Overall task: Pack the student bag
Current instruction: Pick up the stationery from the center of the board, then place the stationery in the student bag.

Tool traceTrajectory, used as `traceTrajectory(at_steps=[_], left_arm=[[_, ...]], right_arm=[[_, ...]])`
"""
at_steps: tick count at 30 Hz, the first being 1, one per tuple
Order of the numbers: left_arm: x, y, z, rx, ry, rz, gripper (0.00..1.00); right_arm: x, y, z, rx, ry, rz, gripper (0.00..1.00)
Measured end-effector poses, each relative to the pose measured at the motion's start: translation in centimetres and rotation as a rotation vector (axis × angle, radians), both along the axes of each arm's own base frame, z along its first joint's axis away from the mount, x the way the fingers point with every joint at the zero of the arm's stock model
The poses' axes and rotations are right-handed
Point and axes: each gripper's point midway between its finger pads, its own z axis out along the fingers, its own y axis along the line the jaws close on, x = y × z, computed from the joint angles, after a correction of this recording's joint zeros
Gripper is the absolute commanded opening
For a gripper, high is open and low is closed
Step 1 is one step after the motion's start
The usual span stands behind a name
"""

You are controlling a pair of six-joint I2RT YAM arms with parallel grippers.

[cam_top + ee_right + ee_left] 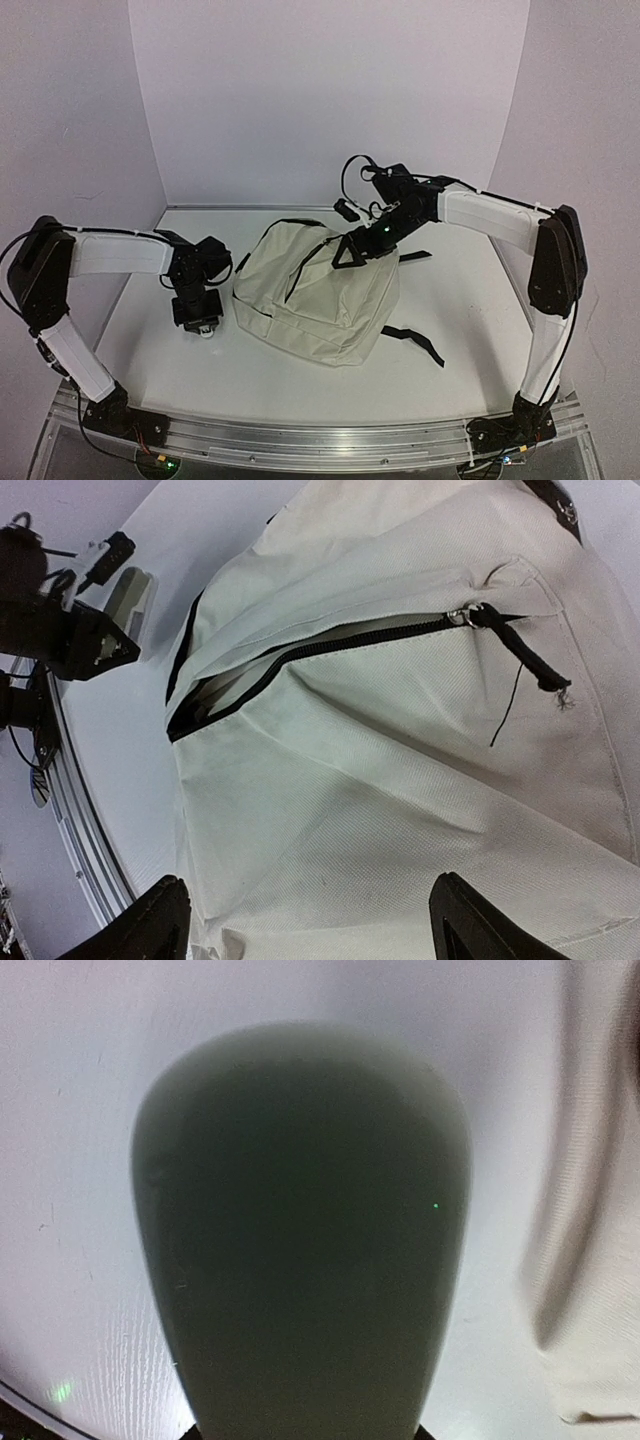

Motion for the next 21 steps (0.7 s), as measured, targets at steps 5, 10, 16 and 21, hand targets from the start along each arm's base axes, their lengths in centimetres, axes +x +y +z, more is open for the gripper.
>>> traceTrajectory(at_steps=[5, 10, 16, 21], left_arm=[[2.4, -2.1, 7.3, -0.166, -0.250, -0.102, 0.11], [4.3, -3.5, 11.3, -0.224, -0.378, -0.174, 0.10], [4.4, -3.8, 11.5, -0.230, -0.389, -0.196, 0.10], [4.6, -4.0, 12.0, -0.243, -0.408, -0.196, 0.10]], right_arm=[[-0.8, 0.1, -1.0, -0.028, 0.019, -0.004, 0.71], [-1.4, 1.4, -1.4, -0.072, -0.006, -0.048, 0.67], [-2.1, 3.9, -1.4, -0.094, -0.046, -0.087, 0.68], [-4.5, 5.0, -3.1, -0.109, -0.034, -0.032, 0.68]])
